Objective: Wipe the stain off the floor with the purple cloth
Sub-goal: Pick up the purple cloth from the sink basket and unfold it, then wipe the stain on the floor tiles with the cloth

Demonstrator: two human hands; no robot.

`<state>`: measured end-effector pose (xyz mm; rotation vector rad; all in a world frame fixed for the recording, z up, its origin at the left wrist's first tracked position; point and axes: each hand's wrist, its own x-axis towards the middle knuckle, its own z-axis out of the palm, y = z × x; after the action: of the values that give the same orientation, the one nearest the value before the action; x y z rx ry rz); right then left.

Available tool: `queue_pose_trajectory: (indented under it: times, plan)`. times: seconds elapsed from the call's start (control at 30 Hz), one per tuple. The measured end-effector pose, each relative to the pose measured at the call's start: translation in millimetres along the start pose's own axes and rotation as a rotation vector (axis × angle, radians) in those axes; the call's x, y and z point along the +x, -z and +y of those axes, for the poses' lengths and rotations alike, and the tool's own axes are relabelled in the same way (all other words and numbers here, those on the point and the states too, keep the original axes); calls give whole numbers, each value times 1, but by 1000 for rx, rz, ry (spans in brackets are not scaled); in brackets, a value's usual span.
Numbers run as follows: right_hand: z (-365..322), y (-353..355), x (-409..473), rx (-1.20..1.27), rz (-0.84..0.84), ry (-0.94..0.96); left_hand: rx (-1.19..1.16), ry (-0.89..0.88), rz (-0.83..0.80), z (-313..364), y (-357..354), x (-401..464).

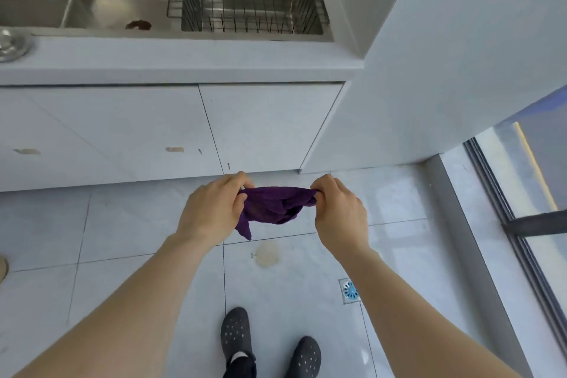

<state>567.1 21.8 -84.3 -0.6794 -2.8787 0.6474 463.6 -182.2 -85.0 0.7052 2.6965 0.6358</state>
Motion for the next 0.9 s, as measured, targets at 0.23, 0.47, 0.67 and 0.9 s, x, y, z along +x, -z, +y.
queue_pose_trajectory:
  times: [0.23,0.47,0.67,0.9]
  plan:
    - [53,-104,-47,19,-72,-67,-31,47,-107,-56,-111,-20]
    - [120,-216,-96,45,-89,-120,-63,131,-193,-101,-241,-42]
    - [195,-317,-140,21,-104,-175,-75,96,-284,-143,-365,-57]
    - [268,-444,-157,-31,-124,-140,-50,72,-343,-202,-493,-45]
